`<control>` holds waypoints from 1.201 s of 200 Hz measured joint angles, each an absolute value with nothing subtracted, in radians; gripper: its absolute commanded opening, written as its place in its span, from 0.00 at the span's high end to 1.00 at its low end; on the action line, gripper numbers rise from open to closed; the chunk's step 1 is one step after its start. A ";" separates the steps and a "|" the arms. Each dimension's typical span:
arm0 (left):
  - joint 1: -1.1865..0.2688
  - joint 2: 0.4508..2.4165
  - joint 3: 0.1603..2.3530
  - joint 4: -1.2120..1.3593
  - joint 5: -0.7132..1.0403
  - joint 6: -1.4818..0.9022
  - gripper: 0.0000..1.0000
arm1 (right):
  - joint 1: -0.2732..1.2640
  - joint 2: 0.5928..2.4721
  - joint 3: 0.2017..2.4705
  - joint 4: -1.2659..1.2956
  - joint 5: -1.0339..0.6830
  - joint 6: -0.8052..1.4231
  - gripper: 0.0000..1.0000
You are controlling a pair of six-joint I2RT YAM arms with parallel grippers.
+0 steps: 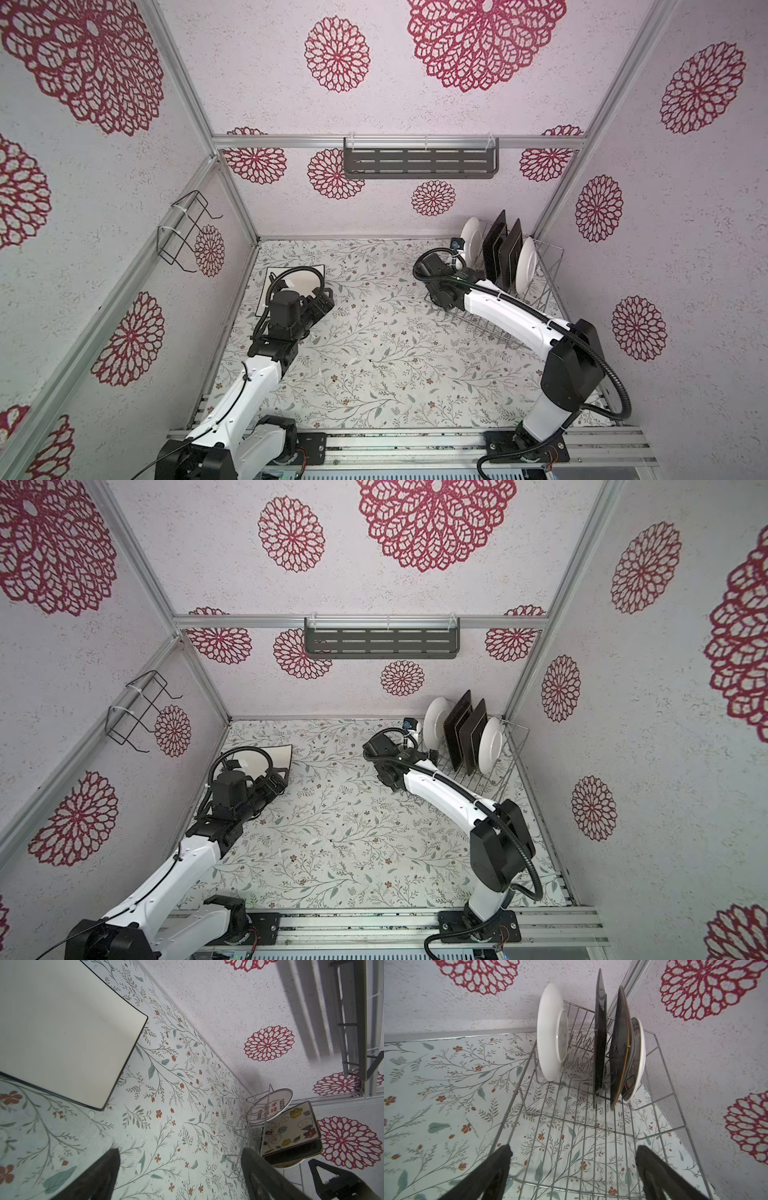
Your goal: Unload the plates from the dish rack
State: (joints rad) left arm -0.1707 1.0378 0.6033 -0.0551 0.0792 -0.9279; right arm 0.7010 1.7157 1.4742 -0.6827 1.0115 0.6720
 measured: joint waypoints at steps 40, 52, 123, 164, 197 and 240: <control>-0.205 1.053 0.599 -0.036 0.068 -0.935 0.04 | 0.666 1.771 1.495 -0.664 1.079 0.633 0.07; -0.205 1.051 0.593 -0.031 0.065 -0.935 0.04 | 0.657 1.780 1.494 -0.641 1.092 0.612 0.09; -0.205 1.047 0.590 -0.031 0.069 -0.936 0.05 | 0.600 1.821 1.461 -0.496 1.114 0.539 0.14; -0.207 1.047 0.590 -0.031 0.066 -0.938 0.05 | 0.572 1.859 1.461 -0.466 1.113 0.518 0.19; -0.207 1.047 0.590 -0.033 0.065 -0.939 0.04 | 0.561 1.863 1.447 -0.430 1.114 0.506 0.22; -0.207 1.049 0.591 -0.036 0.065 -0.937 0.04 | 0.532 1.877 1.445 -0.374 1.108 0.477 0.23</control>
